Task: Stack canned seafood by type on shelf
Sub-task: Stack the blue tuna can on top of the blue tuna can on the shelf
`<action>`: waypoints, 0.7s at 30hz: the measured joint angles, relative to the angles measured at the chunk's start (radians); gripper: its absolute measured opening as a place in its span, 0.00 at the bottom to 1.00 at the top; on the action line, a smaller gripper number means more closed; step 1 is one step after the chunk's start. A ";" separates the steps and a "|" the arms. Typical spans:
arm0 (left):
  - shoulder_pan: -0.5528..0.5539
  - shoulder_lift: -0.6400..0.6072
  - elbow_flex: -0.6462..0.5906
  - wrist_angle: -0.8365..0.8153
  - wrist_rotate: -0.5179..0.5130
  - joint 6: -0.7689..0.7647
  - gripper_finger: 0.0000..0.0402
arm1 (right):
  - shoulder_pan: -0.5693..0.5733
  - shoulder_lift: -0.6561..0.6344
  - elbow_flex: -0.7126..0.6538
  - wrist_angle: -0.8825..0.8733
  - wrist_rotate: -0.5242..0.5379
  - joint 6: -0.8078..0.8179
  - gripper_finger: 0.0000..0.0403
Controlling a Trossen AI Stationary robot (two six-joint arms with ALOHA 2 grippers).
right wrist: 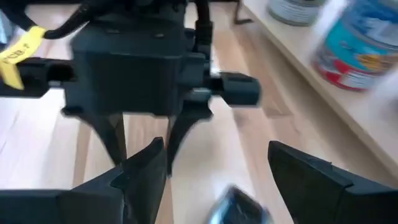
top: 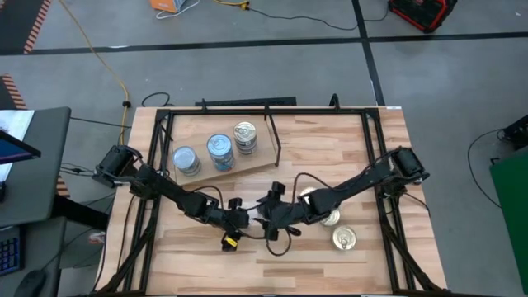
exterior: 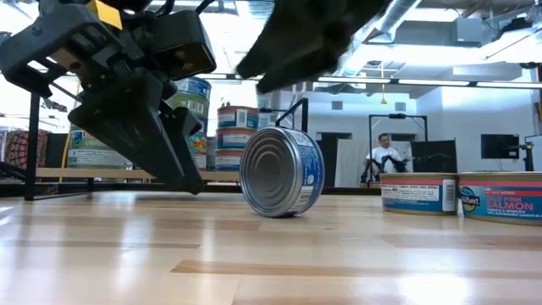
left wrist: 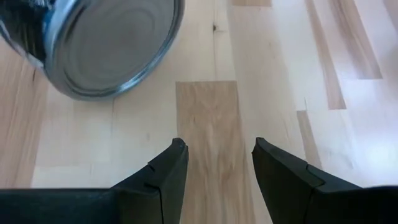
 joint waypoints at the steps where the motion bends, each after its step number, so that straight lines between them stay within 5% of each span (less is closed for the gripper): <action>1: 0.000 0.000 0.000 -0.004 0.000 -0.002 0.43 | 0.014 -0.013 0.006 -0.042 0.030 0.016 0.76; 6: -0.003 0.001 0.000 0.003 0.000 0.011 0.43 | 0.102 -0.071 0.010 -0.203 0.187 0.101 0.76; 12: -0.005 0.002 0.039 -0.028 -0.032 0.103 0.43 | 0.159 -0.125 -0.068 -0.310 0.198 0.253 0.76; 21: -0.031 0.002 0.225 -0.254 -0.119 0.241 0.55 | 0.179 -0.224 -0.354 -0.157 0.209 0.439 0.76</action>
